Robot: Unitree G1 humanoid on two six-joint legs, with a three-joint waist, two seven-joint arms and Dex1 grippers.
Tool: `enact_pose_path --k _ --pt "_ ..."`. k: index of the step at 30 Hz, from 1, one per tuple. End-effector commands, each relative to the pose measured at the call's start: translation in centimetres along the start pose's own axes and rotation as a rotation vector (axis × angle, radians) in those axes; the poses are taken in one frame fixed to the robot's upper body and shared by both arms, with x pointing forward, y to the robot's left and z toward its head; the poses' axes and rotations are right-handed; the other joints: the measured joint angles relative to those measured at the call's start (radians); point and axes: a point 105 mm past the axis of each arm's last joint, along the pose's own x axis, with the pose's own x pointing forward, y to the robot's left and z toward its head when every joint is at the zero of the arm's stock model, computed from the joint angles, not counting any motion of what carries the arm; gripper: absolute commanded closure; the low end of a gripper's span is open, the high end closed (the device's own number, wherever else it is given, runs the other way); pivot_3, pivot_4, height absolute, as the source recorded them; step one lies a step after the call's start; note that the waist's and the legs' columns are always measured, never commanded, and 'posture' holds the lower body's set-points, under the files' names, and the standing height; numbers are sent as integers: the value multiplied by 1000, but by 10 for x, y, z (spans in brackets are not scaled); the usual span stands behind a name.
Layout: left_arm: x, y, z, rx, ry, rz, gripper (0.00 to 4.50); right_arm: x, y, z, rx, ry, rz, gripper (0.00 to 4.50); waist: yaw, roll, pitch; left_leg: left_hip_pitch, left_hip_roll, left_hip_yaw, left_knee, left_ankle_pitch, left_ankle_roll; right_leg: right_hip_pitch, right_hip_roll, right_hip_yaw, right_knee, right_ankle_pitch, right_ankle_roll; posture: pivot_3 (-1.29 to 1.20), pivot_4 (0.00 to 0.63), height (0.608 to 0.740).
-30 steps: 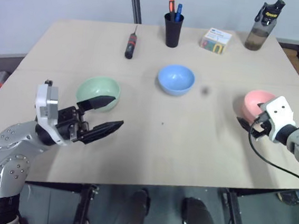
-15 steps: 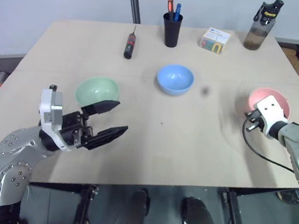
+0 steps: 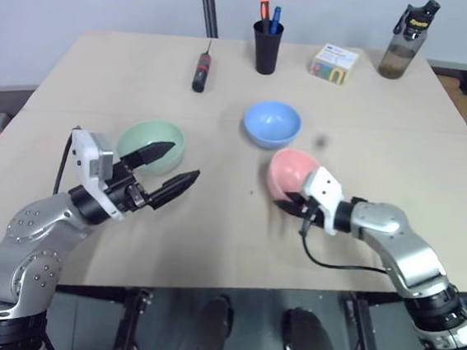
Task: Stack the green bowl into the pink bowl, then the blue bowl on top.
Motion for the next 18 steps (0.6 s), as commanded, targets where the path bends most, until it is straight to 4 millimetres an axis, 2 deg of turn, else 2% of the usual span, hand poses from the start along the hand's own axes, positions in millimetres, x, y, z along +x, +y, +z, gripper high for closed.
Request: enact_pose_path --k 1,4,6,9,11,14,18 --pt "0 5 3 94 43 91 0 3 -12 6 -61 5 -44 2377 0 0 0 0 0 0 0 0 0 0 0 0 0 0 0 0 150 740" --pt "-2 10 -2 141 93 163 0 -1 -15 10 -69 -4 -48 1035 3 0 0 0 0 0 -1 0 0 0 0 0 0 1 1 0 150 740" --pt "-3 15 -2 170 120 221 0 -9 -18 22 -78 -60 -77 103 4 0 0 0 0 0 -1 0 -1 0 0 0 0 1 1 0 150 740" --pt "-5 31 -9 202 255 371 0 -23 -9 46 -70 -190 -38 22 6 0 0 0 0 -1 0 0 -1 0 1 0 0 1 1 0 150 740" --pt "-2 35 -9 287 353 408 0 -32 -1 62 -73 -272 8 22 7 0 0 0 1 -2 0 -1 -1 0 2 -1 1 1 5 0 150 740" --pt "6 41 -15 359 508 425 0 -37 2 74 -78 -321 23 22 8 -1 1 0 1 -3 0 -1 -1 0 3 -2 2 0 7 0 150 740" --pt "20 44 -24 419 646 438 0 -36 0 79 -93 -334 10 22 4 -1 1 1 1 -3 0 -1 -1 1 3 -1 2 0 7 0 150 740"
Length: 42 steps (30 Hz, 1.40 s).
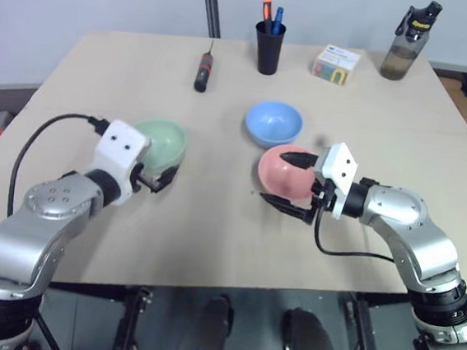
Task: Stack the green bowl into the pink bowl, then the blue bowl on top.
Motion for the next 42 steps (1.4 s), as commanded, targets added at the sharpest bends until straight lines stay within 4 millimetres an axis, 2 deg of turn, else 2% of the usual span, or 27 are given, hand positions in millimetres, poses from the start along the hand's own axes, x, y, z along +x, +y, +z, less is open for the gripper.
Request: enact_pose_path --k 1,2,5,9,10,13,18,23,25,28,31,33,38,42 --pt "12 -6 3 88 101 24 0 0 -2 17 -53 -52 -14 22 0 0 0 0 0 0 0 0 0 -1 0 0 0 0 0 0 150 740" --pt "15 -8 3 86 122 20 0 1 -2 17 -55 -53 -16 22 0 0 0 -1 0 0 0 0 0 -1 0 0 0 0 0 0 150 740" --pt "24 -7 1 97 181 40 772 1 -3 20 -67 -58 -24 0 -3 0 0 -1 0 0 0 0 0 -1 0 0 1 0 0 0 150 740" --pt "31 -4 -1 103 217 53 2703 -2 -3 24 -72 -69 -28 0 -12 -1 1 -1 0 0 0 0 0 -1 0 0 1 0 0 0 150 740" --pt "32 -4 -1 103 222 54 3014 -2 -3 24 -72 -70 -29 0 -14 -1 1 -1 0 0 0 0 0 -1 0 0 1 0 0 0 150 740" --pt "35 -3 -1 113 220 56 4336 -5 -4 24 -77 -68 -37 0 -18 -1 1 -1 0 0 0 0 0 -1 0 0 1 0 0 0 150 740" --pt "38 -4 6 137 170 31 4434 -11 -7 23 -77 -61 -55 0 -17 -1 1 -1 0 0 0 0 0 -1 0 0 1 0 0 0 150 740" --pt "30 -31 39 98 -67 -241 4434 -27 -9 16 -72 -26 -83 0 -13 -2 1 -2 0 0 0 0 -1 -2 0 0 0 1 -2 0 150 740" --pt "16 -61 48 142 -136 -503 4434 -35 -10 11 -59 -5 -100 0 -14 -2 1 -2 0 0 0 0 -1 -2 -1 0 0 2 -3 0 150 740" --pt "1 -78 66 242 -286 -639 4434 -53 -8 4 -26 5 -124 0 -14 -2 1 -2 0 1 0 0 -1 -2 -1 0 -1 2 -4 0 150 740" --pt "-2 -82 78 366 -373 -643 4434 -73 -7 -3 -3 23 -185 0 -12 -2 1 -3 0 1 0 0 -1 -2 -1 1 -1 2 -4 0 150 740" --pt "-6 -91 81 414 -424 -718 4434 -91 -6 -9 16 46 -244 0 -8 -2 1 -3 0 1 0 0 -1 -2 -1 1 -1 2 -4 0 150 740" --pt "-1 -103 89 501 -496 -864 4434 -141 2 -20 -27 135 -387 0 10 -2 1 -3 0 2 0 0 0 -1 -1 1 -1 0 -1 0 150 740" --pt "10 -112 98 542 -526 -965 4434 -163 11 -21 -43 167 -440 0 5 -2 2 -2 0 3 2 0 0 0 -1 1 -1 0 0 0 150 740"
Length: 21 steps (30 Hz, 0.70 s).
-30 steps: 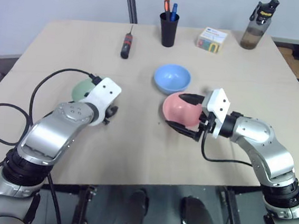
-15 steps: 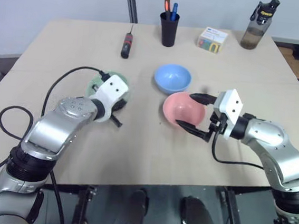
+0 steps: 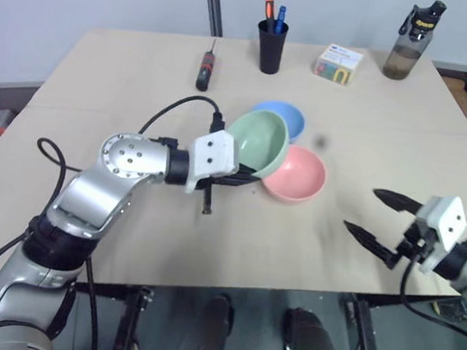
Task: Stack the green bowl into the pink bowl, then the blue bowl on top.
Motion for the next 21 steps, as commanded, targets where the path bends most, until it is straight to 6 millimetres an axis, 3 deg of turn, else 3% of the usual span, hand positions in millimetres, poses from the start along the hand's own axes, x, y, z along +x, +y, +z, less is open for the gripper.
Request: enact_pose_path --k 1,3,7,9,10,13,15,17,21 --pt "13 6 10 82 -43 -95 4434 -20 1 16 -103 -39 -41 0 1 0 0 0 0 0 0 0 0 0 0 0 0 0 0 0 150 740" --pt "19 6 10 79 -55 -148 4434 -25 4 18 -112 -47 -56 0 0 0 0 1 0 0 0 0 0 1 0 0 0 0 0 0 150 740" --pt "33 7 15 49 -94 -235 3332 -32 14 28 -126 -78 -75 0 -2 0 0 1 0 0 1 0 0 1 0 0 0 0 1 0 150 740" --pt "37 15 20 71 -118 -207 2205 -31 17 32 -133 -96 -78 0 -4 0 0 1 0 0 1 0 0 1 0 0 1 0 1 0 150 740" --pt "38 19 22 82 -129 -185 2020 -30 18 36 -133 -112 -78 0 -4 0 0 1 0 0 1 0 0 1 0 0 1 0 1 0 150 740" --pt "35 39 29 95 -154 -87 684 -25 21 44 -127 -159 -78 0 -2 0 0 1 0 0 2 0 0 2 0 0 1 0 1 0 150 740" --pt "30 52 28 93 -142 -22 129 -22 23 49 -120 -182 -73 0 -4 0 0 1 0 0 2 0 0 1 0 0 1 0 1 0 150 740" --pt "20 76 19 139 -76 92 129 -15 24 56 -86 -234 -67 0 -3 0 0 1 0 0 2 0 0 1 0 0 2 0 1 0 150 740" --pt "2 102 4 144 5 179 129 0 26 64 -69 -296 -48 0 -4 0 0 2 0 0 2 0 0 1 0 0 2 0 1 0 150 740"
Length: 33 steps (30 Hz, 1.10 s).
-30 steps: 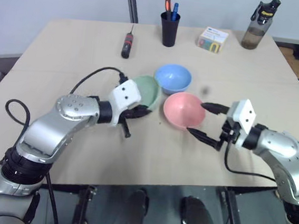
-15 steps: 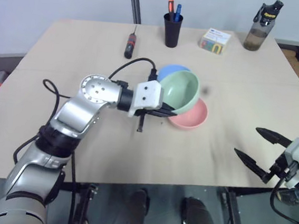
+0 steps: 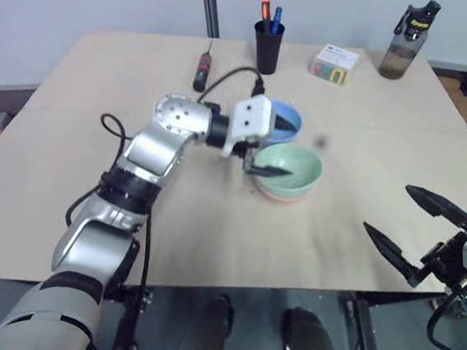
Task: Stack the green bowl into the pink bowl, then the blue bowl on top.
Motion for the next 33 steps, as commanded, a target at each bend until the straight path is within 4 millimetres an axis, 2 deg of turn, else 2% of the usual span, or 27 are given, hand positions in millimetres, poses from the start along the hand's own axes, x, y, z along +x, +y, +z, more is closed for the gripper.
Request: enact_pose_path --k 1,5,7,15,19,22,25,30,31,33 --pt "-20 29 -7 50 52 107 129 11 7 11 -3 -59 24 0 2 0 0 0 0 0 0 0 0 0 0 0 0 0 0 0 150 740" --pt "-29 40 -30 186 188 153 129 17 9 9 4 -69 38 0 5 0 0 -1 -1 -1 0 0 0 0 0 0 -1 0 0 0 150 740" --pt "-27 40 -39 177 222 142 129 19 10 10 5 -73 42 0 6 -1 0 -2 -1 -1 0 0 0 0 0 0 -1 0 0 0 150 740" --pt "-9 35 -62 272 344 57 129 23 13 8 5 -68 60 0 4 -2 1 -2 -1 -1 1 0 0 0 0 -1 0 0 1 0 150 740" --pt "14 28 -71 371 417 -3 129 25 16 6 9 -66 61 0 3 -2 1 -2 -1 -1 1 0 0 0 0 -1 1 0 1 0 150 740" --pt "21 25 -76 435 473 -43 129 26 17 6 8 -63 62 0 4 -3 1 -2 -1 -1 2 0 0 0 0 -1 1 1 1 0 150 740" --pt "30 24 -77 458 491 -48 873 26 17 4 7 -58 60 0 3 -3 2 -3 -1 -1 2 0 0 0 0 -1 1 1 2 0 150 740" --pt "33 25 -74 466 480 -48 3149 26 18 3 7 -54 57 0 1 -3 2 -3 -1 -1 2 0 0 0 0 -1 2 1 2 0 150 740" --pt "32 25 -71 455 458 -51 3489 26 18 2 7 -52 56 0 2 -3 2 -3 -1 -1 2 0 0 0 0 -1 2 1 2 0 150 740" --pt "28 29 -63 454 417 -43 3605 26 17 1 7 -49 55 0 2 -3 2 -3 -1 -1 3 0 0 0 0 -1 2 1 2 0 150 740"
